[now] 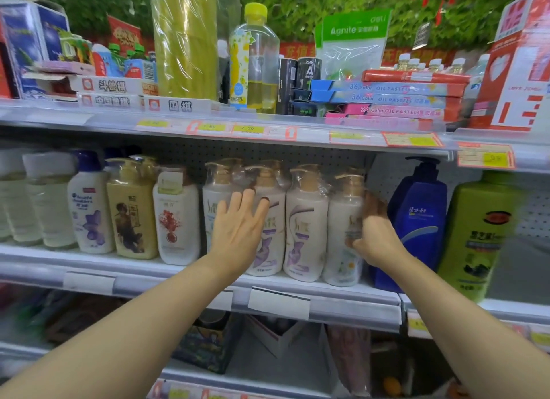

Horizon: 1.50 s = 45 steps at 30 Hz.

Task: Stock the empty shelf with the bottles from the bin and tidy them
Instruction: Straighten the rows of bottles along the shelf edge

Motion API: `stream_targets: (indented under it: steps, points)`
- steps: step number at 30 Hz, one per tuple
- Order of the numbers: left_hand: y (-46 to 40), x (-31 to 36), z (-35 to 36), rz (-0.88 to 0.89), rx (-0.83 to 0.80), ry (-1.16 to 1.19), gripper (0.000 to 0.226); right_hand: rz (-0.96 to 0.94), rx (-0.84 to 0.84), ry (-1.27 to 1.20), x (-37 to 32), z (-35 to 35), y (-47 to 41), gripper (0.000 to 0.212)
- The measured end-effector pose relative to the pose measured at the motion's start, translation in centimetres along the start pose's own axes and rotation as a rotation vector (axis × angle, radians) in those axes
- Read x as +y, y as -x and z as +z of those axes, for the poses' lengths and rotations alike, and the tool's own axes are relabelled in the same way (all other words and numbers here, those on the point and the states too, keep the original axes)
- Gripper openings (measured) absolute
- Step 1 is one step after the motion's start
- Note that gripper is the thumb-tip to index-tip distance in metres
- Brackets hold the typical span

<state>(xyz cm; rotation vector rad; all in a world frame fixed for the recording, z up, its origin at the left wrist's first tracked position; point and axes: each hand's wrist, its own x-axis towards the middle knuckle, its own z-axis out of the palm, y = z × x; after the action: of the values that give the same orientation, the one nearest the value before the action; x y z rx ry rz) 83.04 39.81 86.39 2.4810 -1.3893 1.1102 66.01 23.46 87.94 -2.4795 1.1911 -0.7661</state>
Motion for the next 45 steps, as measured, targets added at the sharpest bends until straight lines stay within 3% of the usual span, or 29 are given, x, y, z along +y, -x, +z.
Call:
stream_targets:
  steps: [8, 12, 16, 21, 28, 36, 45]
  points:
    - [1.1, 0.6, 0.0, -0.007, -0.056, -0.018, 0.073, -0.040, 0.016, -0.016, 0.6, 0.3, -0.1, 0.097]
    - [2.2, 0.2, 0.4, -0.048, -0.016, -0.070, 0.074, 0.013, 0.072, 0.201, -0.5, 0.7, 1.8, 0.068]
    - [4.1, -0.6, 0.4, -0.083, -0.091, -0.063, 0.074, -0.184, 0.196, 0.216, -2.7, 1.7, 4.8, 0.073]
    - [7.1, -2.9, -0.1, -0.159, -0.134, -0.098, 0.069, -0.416, 0.029, 0.142, -6.0, 4.5, 6.4, 0.065]
    - [9.6, -9.4, 0.1, -0.265, -0.178, -0.110, 0.072, -0.492, -0.067, 0.151, -11.2, 8.0, 6.8, 0.066]
    - [10.8, -17.9, 3.0, -0.237, -0.186, -0.027, 0.060, -0.400, -0.181, 0.009, -18.1, 13.8, 6.8, 0.064]
    - [10.2, -25.9, 7.1, -0.133, -0.223, 0.040, 0.064, -0.048, -0.202, -0.032, -24.1, 18.4, 6.0, 0.070]
